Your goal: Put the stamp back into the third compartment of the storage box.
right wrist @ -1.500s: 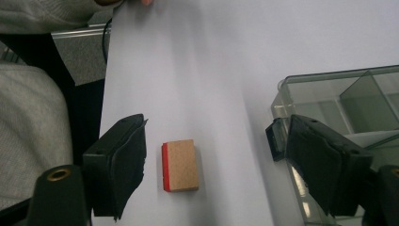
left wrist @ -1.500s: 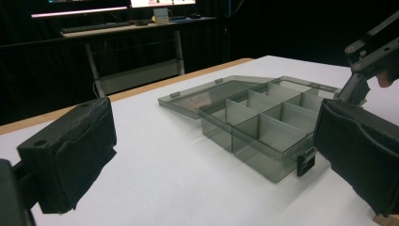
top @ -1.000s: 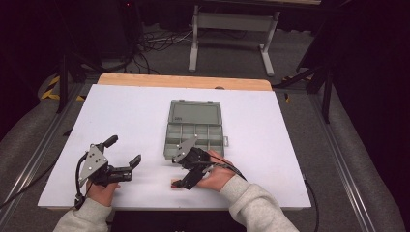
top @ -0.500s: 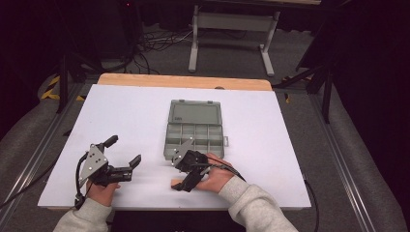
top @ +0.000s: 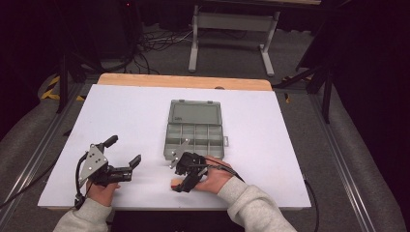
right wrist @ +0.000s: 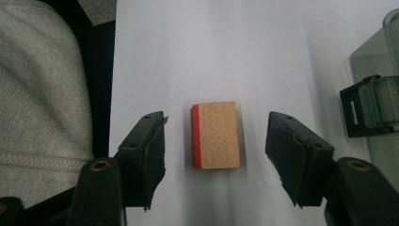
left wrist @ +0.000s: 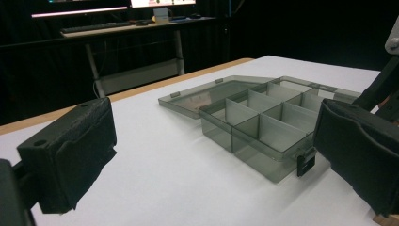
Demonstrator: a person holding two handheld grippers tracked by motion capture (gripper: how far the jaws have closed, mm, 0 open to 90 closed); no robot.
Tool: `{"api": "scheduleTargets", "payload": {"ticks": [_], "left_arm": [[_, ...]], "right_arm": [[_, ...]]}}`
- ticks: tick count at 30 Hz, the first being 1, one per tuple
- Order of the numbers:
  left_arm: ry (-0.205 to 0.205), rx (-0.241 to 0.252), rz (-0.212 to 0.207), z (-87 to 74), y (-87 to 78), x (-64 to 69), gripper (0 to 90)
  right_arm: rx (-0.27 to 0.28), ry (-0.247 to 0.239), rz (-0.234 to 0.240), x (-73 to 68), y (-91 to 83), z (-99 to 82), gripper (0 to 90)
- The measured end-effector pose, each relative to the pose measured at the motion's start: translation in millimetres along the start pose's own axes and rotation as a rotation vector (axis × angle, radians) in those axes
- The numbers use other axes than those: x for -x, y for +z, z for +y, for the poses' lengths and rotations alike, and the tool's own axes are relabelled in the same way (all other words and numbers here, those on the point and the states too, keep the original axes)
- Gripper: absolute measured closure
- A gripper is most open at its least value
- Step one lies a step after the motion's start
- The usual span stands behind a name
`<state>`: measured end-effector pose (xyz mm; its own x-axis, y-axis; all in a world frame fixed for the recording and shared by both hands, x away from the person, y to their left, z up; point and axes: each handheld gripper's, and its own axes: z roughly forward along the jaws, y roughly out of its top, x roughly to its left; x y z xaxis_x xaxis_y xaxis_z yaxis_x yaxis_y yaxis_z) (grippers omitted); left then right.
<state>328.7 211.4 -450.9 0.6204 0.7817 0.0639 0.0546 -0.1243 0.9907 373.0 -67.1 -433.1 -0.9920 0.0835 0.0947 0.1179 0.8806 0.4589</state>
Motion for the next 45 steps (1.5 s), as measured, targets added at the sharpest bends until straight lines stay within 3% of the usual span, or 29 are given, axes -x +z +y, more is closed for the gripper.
{"api": "scheduleTargets", "payload": {"ticks": [15, 33, 45], "left_arm": [[0.002, 0.0, -0.001, 0.1, 0.0, 0.1, 1.1], [0.002, 0.0, -0.002, 0.0, 0.2, 0.1, 1.1], [0.005, -0.002, -0.001, 0.1, 0.1, 0.3, 1.1]], "right_arm": [[-0.066, -0.031, -0.028, -4.4, 7.0, 1.1, 65.2], [-0.065, -0.051, -0.054, -7.2, 6.0, 1.4, 66.0], [0.024, -0.065, -0.082, -6.7, -14.2, 4.5, 66.0]]}}
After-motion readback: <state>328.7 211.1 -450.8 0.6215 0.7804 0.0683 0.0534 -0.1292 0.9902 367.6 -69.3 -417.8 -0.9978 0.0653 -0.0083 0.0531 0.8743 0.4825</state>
